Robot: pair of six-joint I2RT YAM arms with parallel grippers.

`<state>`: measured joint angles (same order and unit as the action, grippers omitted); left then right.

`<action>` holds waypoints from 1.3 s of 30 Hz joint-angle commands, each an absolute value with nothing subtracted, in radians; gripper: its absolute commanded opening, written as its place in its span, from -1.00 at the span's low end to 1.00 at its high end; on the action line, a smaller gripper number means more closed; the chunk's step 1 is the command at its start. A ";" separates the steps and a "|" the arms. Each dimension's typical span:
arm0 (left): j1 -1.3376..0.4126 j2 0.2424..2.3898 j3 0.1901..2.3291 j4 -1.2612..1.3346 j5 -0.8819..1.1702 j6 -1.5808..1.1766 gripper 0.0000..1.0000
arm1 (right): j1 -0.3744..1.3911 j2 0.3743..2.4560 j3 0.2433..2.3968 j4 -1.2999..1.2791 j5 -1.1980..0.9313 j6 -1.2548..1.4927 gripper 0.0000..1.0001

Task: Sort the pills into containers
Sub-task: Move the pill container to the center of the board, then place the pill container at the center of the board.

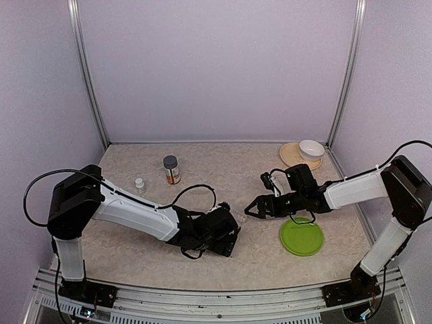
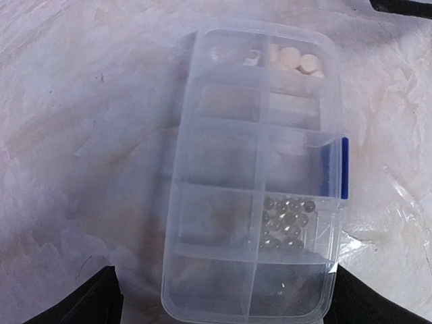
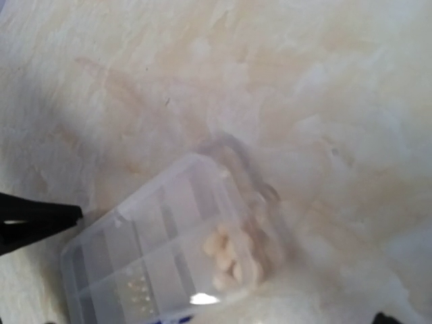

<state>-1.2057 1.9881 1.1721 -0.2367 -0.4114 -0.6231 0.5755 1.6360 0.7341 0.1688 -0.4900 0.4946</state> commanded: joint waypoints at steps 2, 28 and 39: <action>-1.193 1.942 1.111 -0.263 -0.452 -0.637 0.97 | 0.565 1.628 0.737 0.183 -0.497 0.491 1.00; -1.089 1.865 0.976 -0.014 -0.238 -0.537 0.68 | 0.718 1.655 0.695 0.144 -0.269 0.161 0.92; -1.061 1.899 0.999 -0.029 -0.264 -0.532 0.63 | 0.771 1.725 0.727 0.097 -0.088 0.174 0.93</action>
